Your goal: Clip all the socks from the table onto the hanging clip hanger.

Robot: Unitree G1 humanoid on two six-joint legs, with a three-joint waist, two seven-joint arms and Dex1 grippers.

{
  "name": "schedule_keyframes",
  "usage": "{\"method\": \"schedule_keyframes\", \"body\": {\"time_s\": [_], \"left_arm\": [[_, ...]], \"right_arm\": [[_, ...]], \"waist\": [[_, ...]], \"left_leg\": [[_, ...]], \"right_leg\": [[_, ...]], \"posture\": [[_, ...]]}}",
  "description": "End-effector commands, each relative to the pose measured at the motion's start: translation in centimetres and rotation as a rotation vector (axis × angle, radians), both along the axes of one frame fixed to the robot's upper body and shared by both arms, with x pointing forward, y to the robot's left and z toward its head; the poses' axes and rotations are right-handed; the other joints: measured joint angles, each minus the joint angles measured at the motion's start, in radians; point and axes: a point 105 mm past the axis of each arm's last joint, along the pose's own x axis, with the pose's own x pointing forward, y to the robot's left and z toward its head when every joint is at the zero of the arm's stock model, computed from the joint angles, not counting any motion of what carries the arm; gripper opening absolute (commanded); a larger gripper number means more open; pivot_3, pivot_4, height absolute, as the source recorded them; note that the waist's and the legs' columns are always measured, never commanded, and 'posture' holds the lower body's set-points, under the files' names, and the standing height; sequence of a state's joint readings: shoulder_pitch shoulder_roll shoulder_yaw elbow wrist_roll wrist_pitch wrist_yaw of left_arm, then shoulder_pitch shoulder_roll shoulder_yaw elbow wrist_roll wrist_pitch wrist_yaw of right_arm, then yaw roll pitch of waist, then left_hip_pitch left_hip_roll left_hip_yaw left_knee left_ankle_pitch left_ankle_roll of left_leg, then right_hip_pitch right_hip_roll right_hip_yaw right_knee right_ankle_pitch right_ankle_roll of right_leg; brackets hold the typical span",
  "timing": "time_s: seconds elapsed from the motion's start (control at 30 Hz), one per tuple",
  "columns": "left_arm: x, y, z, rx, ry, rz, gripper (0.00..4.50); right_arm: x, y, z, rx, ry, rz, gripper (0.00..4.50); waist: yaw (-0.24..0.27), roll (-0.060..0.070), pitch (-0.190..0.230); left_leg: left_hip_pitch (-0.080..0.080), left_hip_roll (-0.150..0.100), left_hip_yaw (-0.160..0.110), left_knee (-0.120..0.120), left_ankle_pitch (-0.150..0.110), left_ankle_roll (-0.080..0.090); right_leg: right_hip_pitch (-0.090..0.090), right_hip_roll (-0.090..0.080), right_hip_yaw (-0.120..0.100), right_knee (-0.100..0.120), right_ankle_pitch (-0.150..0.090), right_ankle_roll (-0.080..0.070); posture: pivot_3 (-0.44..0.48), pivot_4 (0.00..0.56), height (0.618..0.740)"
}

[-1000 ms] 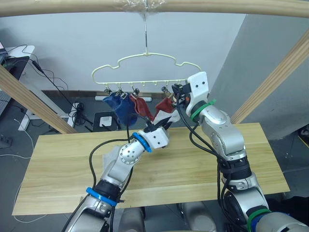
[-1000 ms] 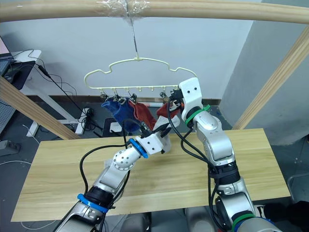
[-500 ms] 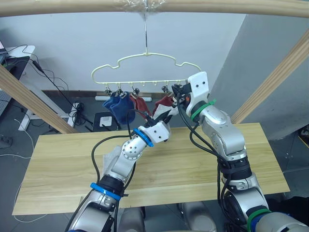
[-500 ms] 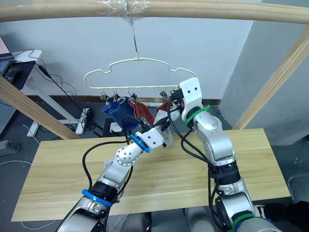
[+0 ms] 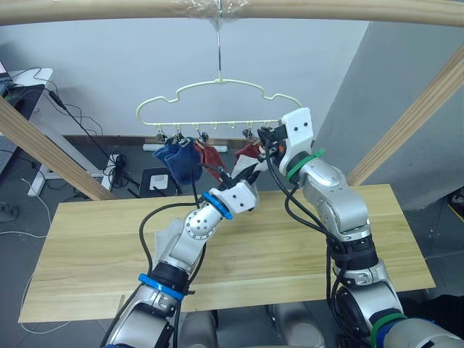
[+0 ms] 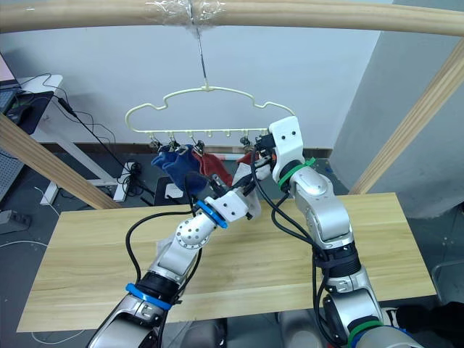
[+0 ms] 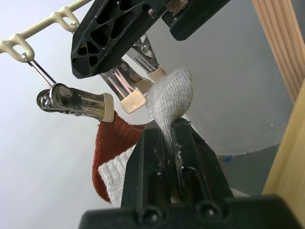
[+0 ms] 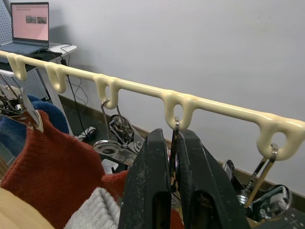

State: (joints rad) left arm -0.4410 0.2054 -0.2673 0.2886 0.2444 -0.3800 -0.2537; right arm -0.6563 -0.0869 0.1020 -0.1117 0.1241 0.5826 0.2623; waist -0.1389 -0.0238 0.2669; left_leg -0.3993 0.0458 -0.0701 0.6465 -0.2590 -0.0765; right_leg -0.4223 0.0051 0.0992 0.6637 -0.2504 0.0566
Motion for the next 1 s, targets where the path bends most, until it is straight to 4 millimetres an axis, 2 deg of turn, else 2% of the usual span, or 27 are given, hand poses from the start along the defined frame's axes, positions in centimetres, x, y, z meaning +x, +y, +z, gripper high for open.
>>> {"method": "schedule_keyframes", "body": {"time_s": [0.03, 0.4, 0.7, 0.83, 0.97, 1.0], "left_arm": [[0.2, 0.0, 0.8, -0.029, -0.017, 0.010, 0.01], [0.4, -0.4, 2.1, -0.069, -0.048, 0.018, 0.01], [0.5, -0.3, 2.3, -0.080, -0.057, 0.033, 0.01], [0.5, -0.3, 2.3, -0.082, -0.054, 0.033, 0.00], [0.5, -0.7, 2.1, -0.083, -0.035, 0.014, 0.00], [0.5, -0.8, 2.0, -0.083, -0.027, 0.008, 0.00]], "right_arm": [[-0.6, 0.4, 1.1, 0.020, -0.034, 0.026, 0.00], [-0.6, 0.5, 0.7, 0.016, -0.011, 0.031, 0.00], [-0.7, 0.6, 0.6, 0.030, 0.004, 0.037, 0.00], [-0.8, 0.6, 0.8, 0.045, 0.003, 0.037, 1.23], [-1.3, 0.4, 1.2, 0.046, -0.002, 0.049, 2.75], [-1.6, 0.4, 1.3, 0.047, -0.004, 0.057, 2.75]], "waist": [[0.000, 0.000, 0.000], [0.000, 0.000, 0.000], [0.000, 0.000, 0.000], [0.000, 0.000, 0.000], [0.000, 0.000, 0.000], [0.000, 0.000, 0.000]], "left_leg": [[0.000, 0.000, 0.000, 0.000, 0.000, 0.000], [0.000, 0.000, 0.000, 0.000, 0.000, 0.000], [0.000, 0.000, 0.000, 0.000, 0.000, 0.000], [0.000, 0.000, 0.000, 0.000, 0.000, 0.000], [0.000, 0.000, 0.000, 0.000, 0.000, 0.000], [0.000, 0.000, 0.000, 0.000, 0.000, 0.000]], "right_leg": [[0.000, 0.000, 0.000, 0.000, 0.000, 0.000], [0.000, 0.000, 0.000, 0.000, 0.000, 0.000], [0.000, 0.000, 0.000, 0.000, 0.000, 0.000], [0.000, 0.000, 0.000, 0.000, 0.000, 0.000], [0.000, 0.000, 0.000, 0.000, 0.000, 0.000], [0.000, 0.000, 0.000, 0.000, 0.000, 0.000]], "posture": [[-0.155, 0.246, 0.740], [-0.153, 0.249, 0.740], [-0.150, 0.249, 0.740], [-0.150, 0.248, 0.740], [-0.154, 0.248, 0.740], [-0.154, 0.248, 0.740]]}}
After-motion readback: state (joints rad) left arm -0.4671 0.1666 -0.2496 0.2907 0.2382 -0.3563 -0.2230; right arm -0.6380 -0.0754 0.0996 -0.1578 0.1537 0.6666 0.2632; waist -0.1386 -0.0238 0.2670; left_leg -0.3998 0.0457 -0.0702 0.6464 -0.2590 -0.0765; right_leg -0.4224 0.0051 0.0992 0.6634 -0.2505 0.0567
